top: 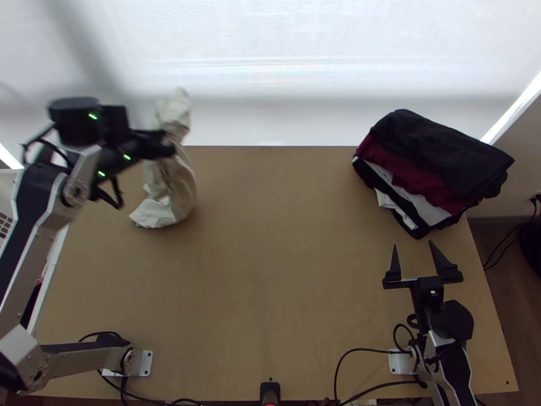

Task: Fold the t-shirt

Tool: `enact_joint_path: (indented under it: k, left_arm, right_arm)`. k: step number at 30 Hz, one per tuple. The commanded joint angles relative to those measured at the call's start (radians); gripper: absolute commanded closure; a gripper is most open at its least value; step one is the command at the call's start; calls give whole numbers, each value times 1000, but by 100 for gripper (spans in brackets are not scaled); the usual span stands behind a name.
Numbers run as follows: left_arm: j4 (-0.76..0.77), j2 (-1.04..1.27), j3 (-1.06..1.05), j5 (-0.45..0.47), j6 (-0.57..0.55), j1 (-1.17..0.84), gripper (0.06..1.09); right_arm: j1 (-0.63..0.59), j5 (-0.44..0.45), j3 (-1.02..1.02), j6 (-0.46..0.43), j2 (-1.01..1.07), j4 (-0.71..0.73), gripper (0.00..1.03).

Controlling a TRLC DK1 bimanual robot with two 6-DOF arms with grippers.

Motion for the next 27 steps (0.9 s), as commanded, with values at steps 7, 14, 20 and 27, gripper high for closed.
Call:
enact_joint_path:
  k: [7, 14, 20, 27]
  left_arm:
    - [301, -57, -341, -147, -57, -406, 105]
    - [496, 58, -454, -184, -88, -544, 105]
    - [646, 86, -456, -184, -117, -642, 59]
    - [680, -1, -402, -180, -115, -648, 10]
  right_arm:
    - [-5, -3, -8, 10, -5, -14, 4]
    - [-5, -2, -8, 10, -5, -13, 4]
    - [-5, -2, -10, 10, -5, -14, 4]
    - [-5, -3, -10, 10, -5, -13, 4]
